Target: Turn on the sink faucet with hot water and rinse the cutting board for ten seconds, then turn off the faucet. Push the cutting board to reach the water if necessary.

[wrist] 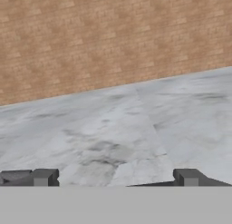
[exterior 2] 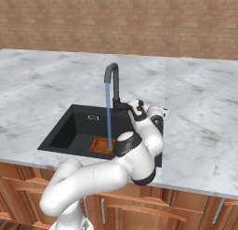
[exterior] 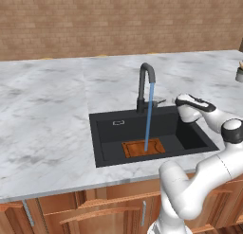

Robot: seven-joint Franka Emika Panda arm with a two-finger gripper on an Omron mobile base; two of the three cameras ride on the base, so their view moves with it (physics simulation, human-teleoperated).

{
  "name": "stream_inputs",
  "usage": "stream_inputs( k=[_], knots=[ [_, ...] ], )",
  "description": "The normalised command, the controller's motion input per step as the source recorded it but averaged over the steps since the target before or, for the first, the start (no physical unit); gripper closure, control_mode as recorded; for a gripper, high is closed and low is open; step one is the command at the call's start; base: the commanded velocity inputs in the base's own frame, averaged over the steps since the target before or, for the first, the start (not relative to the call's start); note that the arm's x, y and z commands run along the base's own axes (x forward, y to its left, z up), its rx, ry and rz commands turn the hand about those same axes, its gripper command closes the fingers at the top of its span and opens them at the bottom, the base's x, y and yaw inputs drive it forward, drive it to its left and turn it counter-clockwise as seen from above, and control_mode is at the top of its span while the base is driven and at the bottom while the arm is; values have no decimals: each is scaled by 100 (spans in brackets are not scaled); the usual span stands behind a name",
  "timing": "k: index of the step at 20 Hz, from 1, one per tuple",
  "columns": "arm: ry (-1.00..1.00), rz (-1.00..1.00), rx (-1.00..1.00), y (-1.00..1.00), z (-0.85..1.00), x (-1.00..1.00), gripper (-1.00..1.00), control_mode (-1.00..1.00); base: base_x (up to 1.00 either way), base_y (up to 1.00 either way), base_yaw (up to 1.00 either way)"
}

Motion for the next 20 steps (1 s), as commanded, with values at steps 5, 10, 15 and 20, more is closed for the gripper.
stream_inputs(
  k=[5, 10, 15, 20],
  knots=[
    [0, 0, 0, 0, -14, 0, -100, -100, 0, 0, 0],
    [0, 0, 0, 4, 0, 4, -100, -100, 0, 0, 0],
    [0, 0, 0, 0, 0, 13, -100, -100, 0, 0, 0],
    [0, 0, 0, 6, 0, 11, -100, -100, 0, 0, 0]
  ],
)
